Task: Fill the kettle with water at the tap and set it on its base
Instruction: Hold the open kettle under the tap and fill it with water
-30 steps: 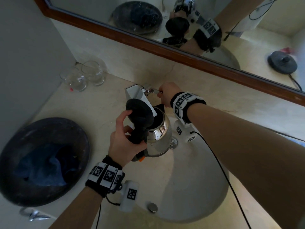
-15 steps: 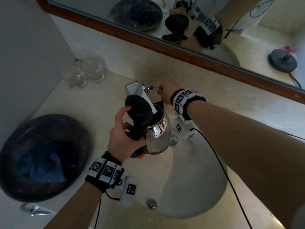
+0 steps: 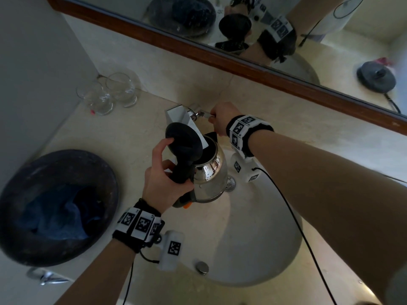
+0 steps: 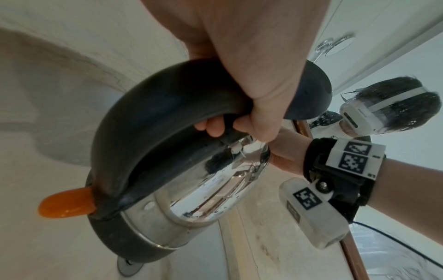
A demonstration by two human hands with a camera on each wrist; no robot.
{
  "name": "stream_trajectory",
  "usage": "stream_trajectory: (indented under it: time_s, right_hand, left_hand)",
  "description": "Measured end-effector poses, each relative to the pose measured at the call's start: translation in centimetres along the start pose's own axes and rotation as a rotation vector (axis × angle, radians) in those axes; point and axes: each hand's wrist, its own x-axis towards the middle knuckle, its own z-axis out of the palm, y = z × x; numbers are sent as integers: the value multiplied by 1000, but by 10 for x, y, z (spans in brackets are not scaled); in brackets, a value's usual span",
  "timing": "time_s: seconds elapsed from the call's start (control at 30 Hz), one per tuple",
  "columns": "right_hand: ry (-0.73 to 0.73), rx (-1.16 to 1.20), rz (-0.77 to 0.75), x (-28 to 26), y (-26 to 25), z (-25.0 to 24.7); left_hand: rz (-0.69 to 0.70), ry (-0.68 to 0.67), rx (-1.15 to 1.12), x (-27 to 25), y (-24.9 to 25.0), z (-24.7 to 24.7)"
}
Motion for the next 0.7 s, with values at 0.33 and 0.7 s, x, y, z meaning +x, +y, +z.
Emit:
stream_trajectory:
  time_s: [0.33,0.7]
  right_hand:
    - [17,34,-5,0,1,0]
    - [-4,12,3,-2,-1,-1]
  left_hand:
    - [2,-3,8,0,-1,-1]
    - [-9,-22,4,1,-3,0]
